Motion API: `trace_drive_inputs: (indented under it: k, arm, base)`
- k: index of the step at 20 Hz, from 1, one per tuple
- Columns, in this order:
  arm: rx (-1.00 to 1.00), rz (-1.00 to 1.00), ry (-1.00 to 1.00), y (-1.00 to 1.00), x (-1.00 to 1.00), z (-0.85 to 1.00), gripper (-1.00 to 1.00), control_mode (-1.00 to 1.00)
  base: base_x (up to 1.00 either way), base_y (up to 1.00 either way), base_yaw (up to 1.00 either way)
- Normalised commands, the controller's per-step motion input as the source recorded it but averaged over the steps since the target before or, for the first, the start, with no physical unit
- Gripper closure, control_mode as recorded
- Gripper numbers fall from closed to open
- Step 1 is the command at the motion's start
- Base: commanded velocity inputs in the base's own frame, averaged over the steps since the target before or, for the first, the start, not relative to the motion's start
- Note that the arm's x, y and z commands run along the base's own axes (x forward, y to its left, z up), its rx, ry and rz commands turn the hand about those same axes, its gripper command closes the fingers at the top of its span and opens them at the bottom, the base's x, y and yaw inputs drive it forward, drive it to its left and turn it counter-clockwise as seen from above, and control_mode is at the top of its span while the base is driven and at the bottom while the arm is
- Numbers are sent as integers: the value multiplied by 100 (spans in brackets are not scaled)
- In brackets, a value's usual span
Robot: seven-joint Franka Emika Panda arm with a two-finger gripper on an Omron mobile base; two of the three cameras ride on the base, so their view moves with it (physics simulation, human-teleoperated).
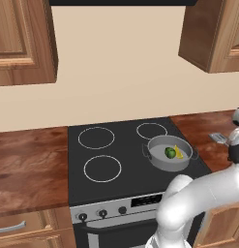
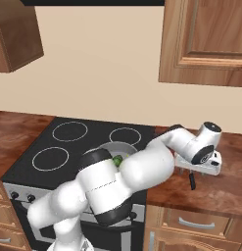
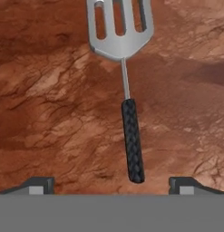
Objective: Put the avocado and lemon wedge in the pot. Retrieve the spatula and lightly stir the vegetables in the pot.
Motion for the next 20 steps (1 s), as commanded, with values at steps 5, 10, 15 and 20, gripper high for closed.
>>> trace_drive_inputs:
  k: [5, 10, 15, 20]
  arm:
    - [0, 2, 14, -1, 24, -2, -100, -100]
    - [0, 0, 9, -8, 0, -15, -100, -100]
    - [1, 1, 1, -8, 0, -35, -100, -100]
    - [2, 2, 3, -1, 2, -30, -100, -100]
  base:
    - [0, 0, 0]
    - [0, 0, 0]
    - [0, 0, 0]
    - [0, 0, 0]
